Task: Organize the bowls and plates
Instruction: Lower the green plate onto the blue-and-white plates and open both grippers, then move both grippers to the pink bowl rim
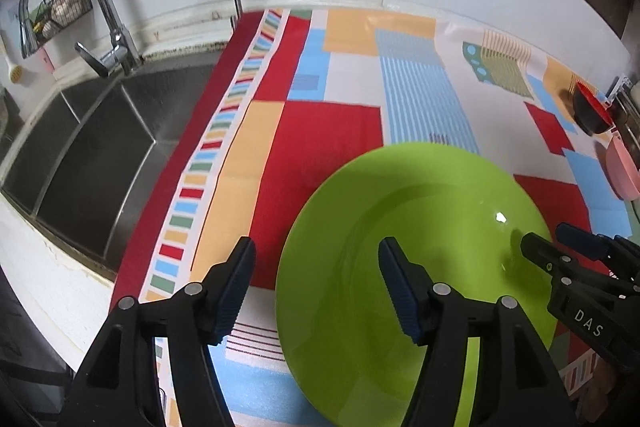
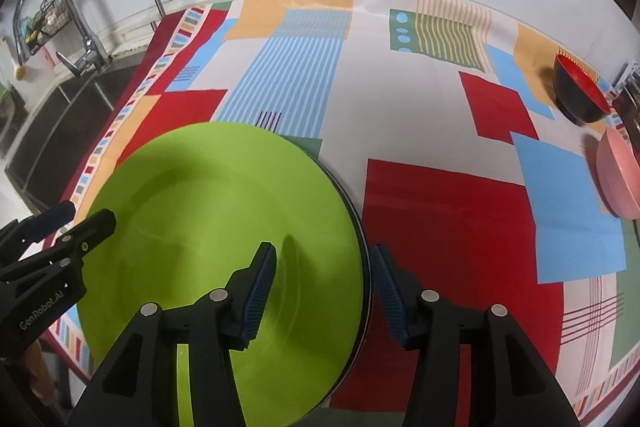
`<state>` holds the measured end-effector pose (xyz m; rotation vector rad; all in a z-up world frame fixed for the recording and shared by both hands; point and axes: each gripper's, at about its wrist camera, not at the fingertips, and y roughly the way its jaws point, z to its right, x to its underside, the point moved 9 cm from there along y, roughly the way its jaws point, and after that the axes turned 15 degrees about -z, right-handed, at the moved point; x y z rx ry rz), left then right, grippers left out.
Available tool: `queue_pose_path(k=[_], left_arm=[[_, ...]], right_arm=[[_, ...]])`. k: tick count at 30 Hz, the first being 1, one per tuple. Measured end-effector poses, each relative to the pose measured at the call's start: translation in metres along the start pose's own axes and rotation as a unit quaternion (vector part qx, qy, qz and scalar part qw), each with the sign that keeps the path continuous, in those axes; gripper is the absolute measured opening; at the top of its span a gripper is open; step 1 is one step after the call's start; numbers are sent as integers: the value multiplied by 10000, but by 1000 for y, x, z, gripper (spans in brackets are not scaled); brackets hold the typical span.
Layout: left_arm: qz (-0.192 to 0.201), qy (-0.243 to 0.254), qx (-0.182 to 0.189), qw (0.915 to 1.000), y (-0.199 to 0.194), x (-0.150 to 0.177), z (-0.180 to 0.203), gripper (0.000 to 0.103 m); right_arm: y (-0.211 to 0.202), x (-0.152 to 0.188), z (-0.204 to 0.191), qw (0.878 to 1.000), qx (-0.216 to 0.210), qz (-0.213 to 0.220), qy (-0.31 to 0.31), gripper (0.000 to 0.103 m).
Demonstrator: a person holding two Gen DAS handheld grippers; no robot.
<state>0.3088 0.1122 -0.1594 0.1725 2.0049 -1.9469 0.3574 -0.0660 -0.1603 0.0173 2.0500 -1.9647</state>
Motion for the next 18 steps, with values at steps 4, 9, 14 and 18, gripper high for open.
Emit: queue_pose_path(k=[4, 9, 14, 18], left_arm=[[113, 114, 108, 9998, -10, -6, 9, 67], [240, 311, 251, 9989, -21, -13, 26, 67], [389, 607, 408, 9966, -33, -19, 49, 67], [446, 809, 558, 9942, -39, -24, 69, 67]], right_arm=[[-10, -1, 3, 9999, -84, 96, 57, 51], [-25, -1, 12, 9995, -107, 267, 142, 51], [-42, -1, 27, 9984, -87, 477, 303, 51], [-53, -1, 42, 9971, -42, 608, 452, 51]])
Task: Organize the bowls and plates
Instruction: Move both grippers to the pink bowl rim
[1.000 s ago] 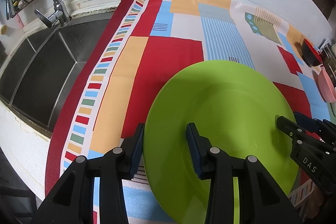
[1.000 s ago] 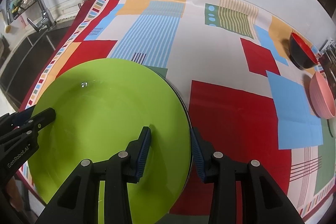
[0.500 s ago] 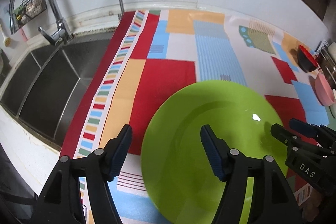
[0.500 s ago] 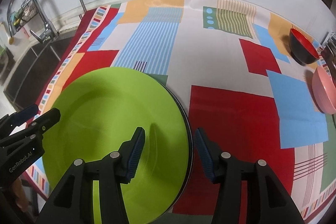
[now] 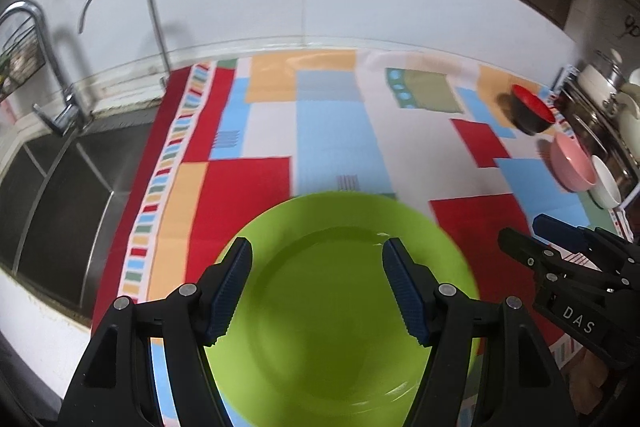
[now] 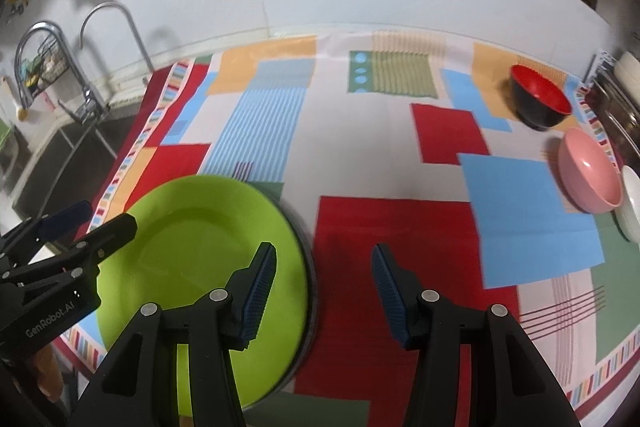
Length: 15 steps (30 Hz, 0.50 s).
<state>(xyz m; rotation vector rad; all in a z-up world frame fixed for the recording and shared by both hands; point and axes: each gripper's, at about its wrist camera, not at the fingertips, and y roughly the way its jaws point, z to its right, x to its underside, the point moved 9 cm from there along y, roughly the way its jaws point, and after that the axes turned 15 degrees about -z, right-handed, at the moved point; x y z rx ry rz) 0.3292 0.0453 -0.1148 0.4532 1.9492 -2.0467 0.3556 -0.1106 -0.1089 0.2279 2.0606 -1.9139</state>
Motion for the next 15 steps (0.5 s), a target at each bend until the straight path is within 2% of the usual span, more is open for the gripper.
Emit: queue_pose_path(k=[15], left_arm=[[288, 767, 374, 9959, -10, -45, 89, 67]], right_arm=[[-31, -10, 78, 9974, 243, 338, 593, 51]])
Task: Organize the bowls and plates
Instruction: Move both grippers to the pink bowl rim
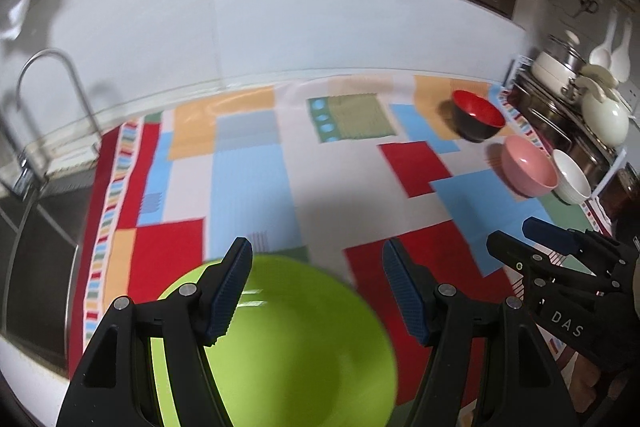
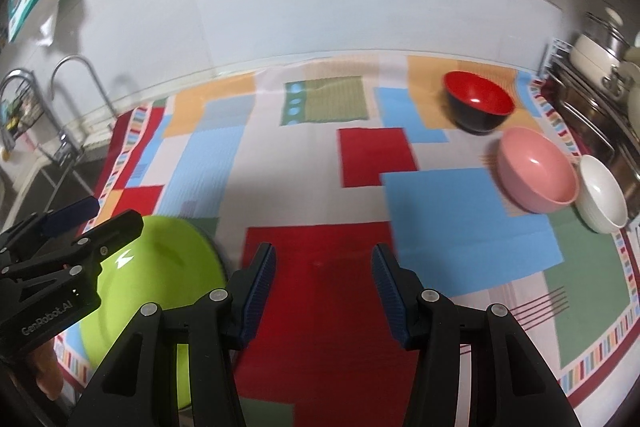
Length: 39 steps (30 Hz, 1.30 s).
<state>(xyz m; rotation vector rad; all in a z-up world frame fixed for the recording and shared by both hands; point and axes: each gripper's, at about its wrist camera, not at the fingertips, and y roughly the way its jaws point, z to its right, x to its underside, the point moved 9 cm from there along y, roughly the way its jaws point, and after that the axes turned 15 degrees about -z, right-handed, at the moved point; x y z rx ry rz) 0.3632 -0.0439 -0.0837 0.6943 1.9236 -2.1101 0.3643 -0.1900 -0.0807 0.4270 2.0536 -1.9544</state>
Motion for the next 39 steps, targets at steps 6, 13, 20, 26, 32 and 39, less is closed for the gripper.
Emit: queue_pose_path(k=[6, 13, 20, 26, 32, 39], left_arm=[[32, 352, 185, 9992, 6, -23, 43, 67], [124, 799, 390, 9960, 14, -54, 97, 67], [66, 1271, 610, 9900, 31, -82, 153, 67], [-23, 1579, 741, 9847, 50, -105, 195, 66], [-107, 1894, 814, 9785, 75, -128, 233, 66], [-259, 2216, 820, 9713, 106, -143, 271, 66]], right_arm=[[-7, -8, 45, 9992, 168, 103, 350, 51], [-14, -16, 101, 9956, 356, 217, 842, 51], [-15, -16, 152, 9899, 549, 258, 1279, 51], [-13, -21, 197, 9822, 737, 322, 1697, 51], [-4, -31, 239, 9738, 832, 377, 2082, 51], [22, -34, 275, 9650, 833, 220, 2479, 51]])
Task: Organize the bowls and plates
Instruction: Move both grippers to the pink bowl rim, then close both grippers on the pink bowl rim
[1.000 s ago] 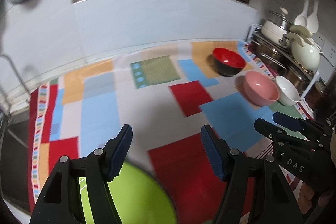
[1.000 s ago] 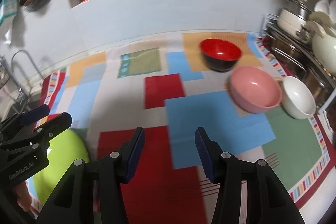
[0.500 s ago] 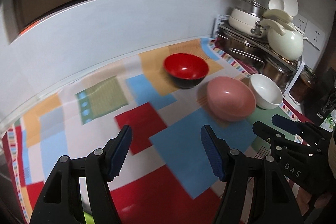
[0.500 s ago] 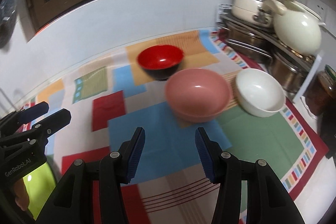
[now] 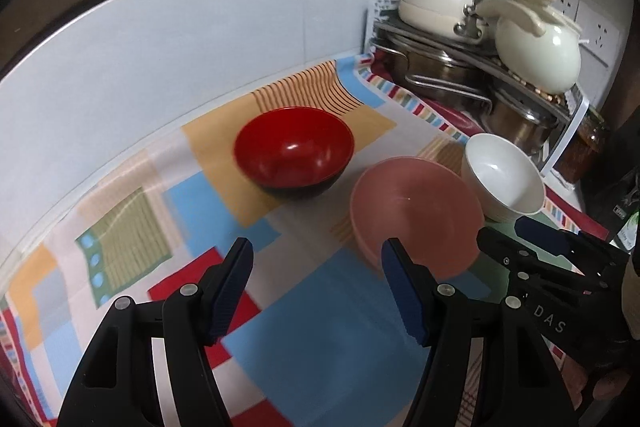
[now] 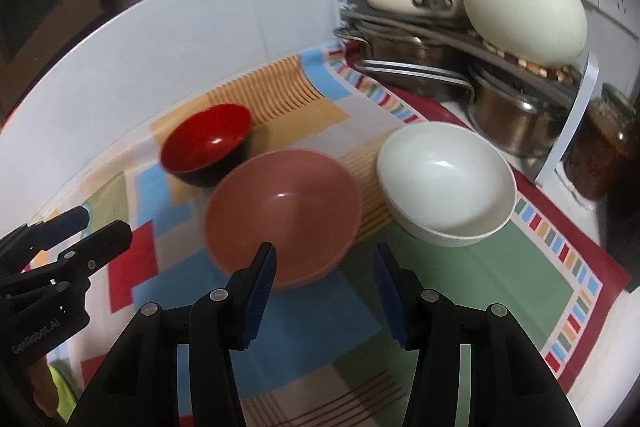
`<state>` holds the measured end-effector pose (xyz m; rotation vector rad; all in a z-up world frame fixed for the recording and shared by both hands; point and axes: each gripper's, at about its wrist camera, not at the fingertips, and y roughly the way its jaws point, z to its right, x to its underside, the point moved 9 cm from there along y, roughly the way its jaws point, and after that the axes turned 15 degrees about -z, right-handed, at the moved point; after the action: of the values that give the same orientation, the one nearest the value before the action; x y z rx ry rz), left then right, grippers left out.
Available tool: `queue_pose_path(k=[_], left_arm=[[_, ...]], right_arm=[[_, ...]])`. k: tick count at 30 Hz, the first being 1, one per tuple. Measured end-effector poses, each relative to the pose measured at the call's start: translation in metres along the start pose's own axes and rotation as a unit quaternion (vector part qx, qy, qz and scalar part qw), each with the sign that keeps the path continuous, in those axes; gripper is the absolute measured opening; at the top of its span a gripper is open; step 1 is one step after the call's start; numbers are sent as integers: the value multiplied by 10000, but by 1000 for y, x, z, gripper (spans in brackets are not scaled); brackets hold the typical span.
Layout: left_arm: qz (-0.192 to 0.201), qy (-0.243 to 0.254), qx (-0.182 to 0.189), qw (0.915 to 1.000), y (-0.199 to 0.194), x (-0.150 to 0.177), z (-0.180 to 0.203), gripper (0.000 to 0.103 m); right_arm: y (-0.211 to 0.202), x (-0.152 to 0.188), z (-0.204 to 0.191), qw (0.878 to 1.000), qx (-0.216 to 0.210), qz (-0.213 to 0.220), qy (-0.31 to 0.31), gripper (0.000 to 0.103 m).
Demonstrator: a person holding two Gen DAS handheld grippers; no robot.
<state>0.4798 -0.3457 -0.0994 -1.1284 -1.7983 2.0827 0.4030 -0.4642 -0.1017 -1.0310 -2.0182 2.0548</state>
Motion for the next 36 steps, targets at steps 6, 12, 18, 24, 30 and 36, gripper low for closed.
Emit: queue_pose_path(k=[6, 12, 18, 24, 30, 36], left_arm=[[-252, 92, 78, 9996, 32, -20, 12, 64], [-614, 162, 105, 9979, 66, -27, 22, 59], [-814, 130, 156, 9965, 86, -30, 24, 45], [-991, 33, 332, 9945, 98, -28, 26, 20], [-987, 19, 315, 9946, 98, -26, 29, 12], [-899, -85, 294, 9955, 82, -20, 20, 12]], right_arm=[[23, -9, 10, 9998, 69, -139, 144, 50], [38, -20, 11, 9996, 63, -195, 196, 47], [51, -26, 11, 9993, 79, -289, 230, 41], [62, -26, 6, 9991, 141, -357, 199, 23], [66, -24, 3, 9989, 150, -404, 172, 15], [60, -21, -2, 9989, 42, -447, 136, 15]])
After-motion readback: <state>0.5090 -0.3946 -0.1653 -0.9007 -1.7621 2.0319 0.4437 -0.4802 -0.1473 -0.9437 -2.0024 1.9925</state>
